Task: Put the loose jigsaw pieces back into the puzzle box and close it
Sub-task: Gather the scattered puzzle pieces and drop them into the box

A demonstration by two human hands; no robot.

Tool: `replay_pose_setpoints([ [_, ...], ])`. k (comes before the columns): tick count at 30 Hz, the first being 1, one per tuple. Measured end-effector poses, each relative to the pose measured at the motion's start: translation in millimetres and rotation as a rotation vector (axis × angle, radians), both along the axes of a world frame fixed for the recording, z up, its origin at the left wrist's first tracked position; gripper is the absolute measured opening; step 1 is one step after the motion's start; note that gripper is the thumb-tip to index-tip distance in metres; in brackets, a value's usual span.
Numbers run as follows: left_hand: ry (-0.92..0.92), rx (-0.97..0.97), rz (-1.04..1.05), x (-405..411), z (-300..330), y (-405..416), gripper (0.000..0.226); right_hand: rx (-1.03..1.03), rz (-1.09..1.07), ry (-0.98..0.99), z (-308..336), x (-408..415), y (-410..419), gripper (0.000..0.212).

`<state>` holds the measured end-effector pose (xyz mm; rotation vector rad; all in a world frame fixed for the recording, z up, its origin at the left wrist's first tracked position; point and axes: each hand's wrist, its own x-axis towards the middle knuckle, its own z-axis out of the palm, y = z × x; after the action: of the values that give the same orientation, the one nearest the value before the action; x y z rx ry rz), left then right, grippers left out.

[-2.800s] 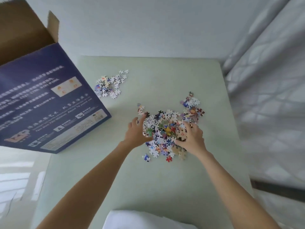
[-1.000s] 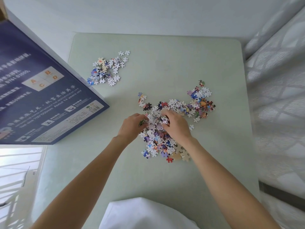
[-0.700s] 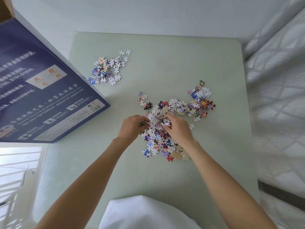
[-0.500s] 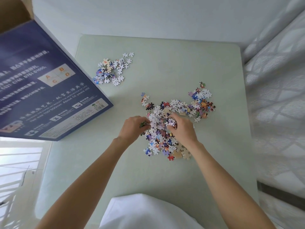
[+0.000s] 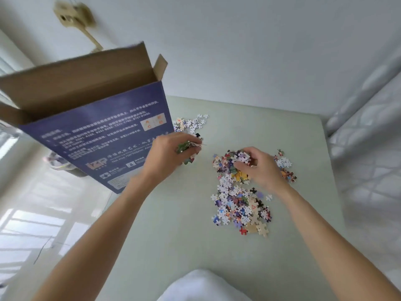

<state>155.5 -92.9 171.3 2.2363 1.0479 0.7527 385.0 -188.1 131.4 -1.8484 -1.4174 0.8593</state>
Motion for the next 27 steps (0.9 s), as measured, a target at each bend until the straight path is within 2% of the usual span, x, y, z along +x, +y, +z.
replay_pose_setpoints([
  [7, -0.058, 0.267, 0.153, -62, 100, 42, 0.020, 0.221, 0.137, 0.044, 91, -42, 63, 0.027],
  [10, 0.042, 0.345, 0.168, -86, 113, 71, 0.018, 0.332, 0.187, -0.006, 121, -62, 93, 0.030],
  [14, 0.270, 0.434, 0.115, -108, 105, 108, 0.017, 0.456, 0.242, -0.068, 151, -86, 131, 0.034],
  [18, 0.376, 0.398, 0.098, -115, 95, 124, 0.017, 0.535, 0.295, -0.156, 169, -106, 163, 0.034],
  [21, 0.456, 0.261, 0.149, -117, 91, 130, 0.017, 0.579, 0.380, -0.286, 175, -120, 182, 0.034],
  [24, 0.504, 0.172, 0.188, -119, 91, 132, 0.024, 0.587, 0.504, -0.444, 172, -129, 195, 0.031],
  [27, 0.520, 0.181, 0.237, -121, 95, 129, 0.035, 0.571, 0.611, -0.575, 164, -136, 201, 0.030],
])
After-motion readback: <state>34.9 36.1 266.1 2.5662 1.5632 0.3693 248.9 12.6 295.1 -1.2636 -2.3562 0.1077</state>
